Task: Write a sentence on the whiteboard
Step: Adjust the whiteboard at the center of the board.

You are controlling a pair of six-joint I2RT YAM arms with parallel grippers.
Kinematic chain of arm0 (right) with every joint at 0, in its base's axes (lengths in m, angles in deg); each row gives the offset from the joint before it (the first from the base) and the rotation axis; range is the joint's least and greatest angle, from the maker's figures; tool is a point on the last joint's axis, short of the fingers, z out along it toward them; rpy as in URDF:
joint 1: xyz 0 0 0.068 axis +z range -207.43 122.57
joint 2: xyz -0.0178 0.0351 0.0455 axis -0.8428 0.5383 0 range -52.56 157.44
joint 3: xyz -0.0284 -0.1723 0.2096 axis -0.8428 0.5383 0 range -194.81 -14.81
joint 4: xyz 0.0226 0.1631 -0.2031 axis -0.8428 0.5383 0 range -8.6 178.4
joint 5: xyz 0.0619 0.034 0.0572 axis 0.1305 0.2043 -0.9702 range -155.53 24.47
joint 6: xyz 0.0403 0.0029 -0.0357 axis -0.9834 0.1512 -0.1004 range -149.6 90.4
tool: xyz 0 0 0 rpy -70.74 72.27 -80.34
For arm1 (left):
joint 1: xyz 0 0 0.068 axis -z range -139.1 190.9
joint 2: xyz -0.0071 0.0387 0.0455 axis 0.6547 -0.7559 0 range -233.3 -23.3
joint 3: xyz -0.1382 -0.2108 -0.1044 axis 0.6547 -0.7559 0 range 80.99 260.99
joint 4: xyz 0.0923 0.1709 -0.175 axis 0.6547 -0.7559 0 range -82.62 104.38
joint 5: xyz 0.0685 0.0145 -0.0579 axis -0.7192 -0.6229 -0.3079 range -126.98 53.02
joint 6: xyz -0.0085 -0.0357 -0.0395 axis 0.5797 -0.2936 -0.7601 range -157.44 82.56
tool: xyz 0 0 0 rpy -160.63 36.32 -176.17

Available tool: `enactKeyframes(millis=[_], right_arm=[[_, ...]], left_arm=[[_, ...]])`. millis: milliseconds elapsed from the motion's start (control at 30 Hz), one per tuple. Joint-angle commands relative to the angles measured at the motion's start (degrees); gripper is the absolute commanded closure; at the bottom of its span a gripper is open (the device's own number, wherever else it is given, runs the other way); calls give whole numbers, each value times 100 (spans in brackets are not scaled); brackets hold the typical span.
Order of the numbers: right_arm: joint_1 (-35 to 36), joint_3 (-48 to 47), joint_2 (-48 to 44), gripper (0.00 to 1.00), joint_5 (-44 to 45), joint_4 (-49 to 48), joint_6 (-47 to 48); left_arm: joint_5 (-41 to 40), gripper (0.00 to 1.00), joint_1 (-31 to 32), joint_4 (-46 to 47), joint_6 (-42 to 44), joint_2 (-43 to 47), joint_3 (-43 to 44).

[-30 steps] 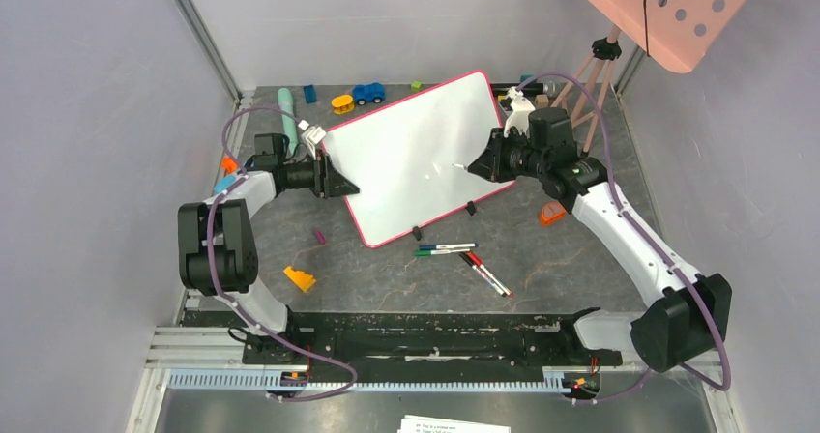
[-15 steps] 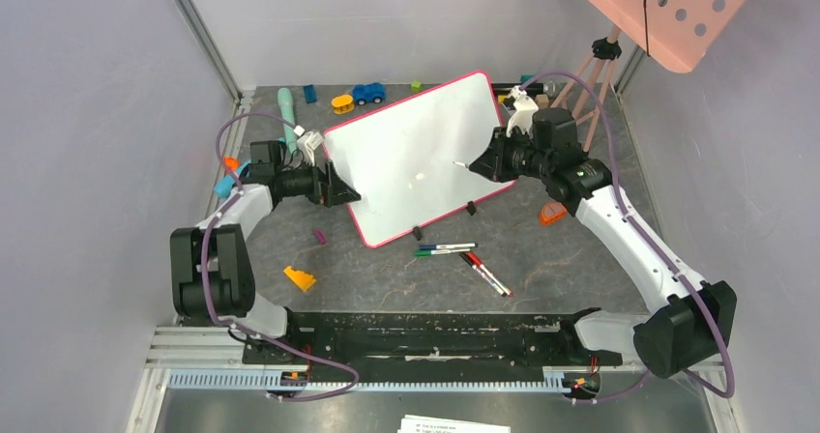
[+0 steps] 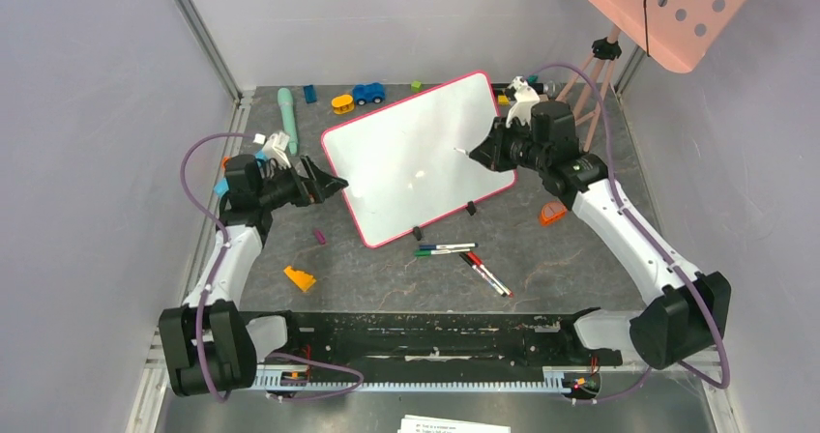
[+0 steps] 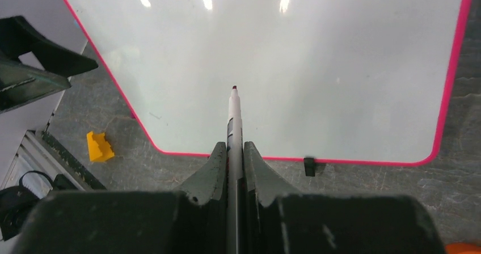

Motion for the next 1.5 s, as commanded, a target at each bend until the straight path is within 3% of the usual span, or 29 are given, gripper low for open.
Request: enactKeyframes(millis=[0, 233, 400, 467, 567, 600, 667, 767, 833, 1033, 1167, 1367, 1467], right_arm=[[-178, -643, 244, 100, 533, -347, -2], [-878, -959, 596, 100, 872, -331, -178], [-1397, -1133, 1010, 100, 1198, -398, -352], [-1503, -1356, 1343, 100, 1296, -407, -398], [-1584, -1575, 1875, 100, 1262, -714, -660], [-1583, -1548, 2030, 100, 1240, -993, -754], [-1592, -1520, 2282, 100, 1175, -1427, -937], [-1592, -1781, 2726, 100, 1127, -1503, -963], [-1610, -1874, 2943, 100, 1069, -1576, -954], [-1625, -2263, 3697, 100, 637, -1836, -1164], [-1679, -2646, 4101, 100, 479, -1837, -1351], [-1735, -2987, 4544, 100, 406, -1843, -1596], [-1733, -3139, 4776, 100, 357, -1867, -1723]], left_arm=[[-658, 0, -33, 324, -1258, 359, -145], [-1602, 0, -45, -783, -1299, 681, -2], [-2529, 0, -74, -1006, -1991, 929, -112], [-2283, 0, -195, -461, -2375, 974, -388], [-1374, 0, -295, 1713, -3614, 776, -988], [-1451, 0, -291, 1927, -3782, 763, -1050], [-1547, 0, -301, 1785, -3559, 816, -975], [-1734, 0, -291, 469, -2948, 780, -385], [-1715, 0, -298, 332, -2806, 760, -288], [-2150, 0, -290, 326, -2425, 806, -459], [-2198, 0, -291, 1013, -2646, 784, -719], [-2343, 0, -282, 695, -2418, 895, -552], [-2437, 0, -223, 846, -2723, 792, -702]])
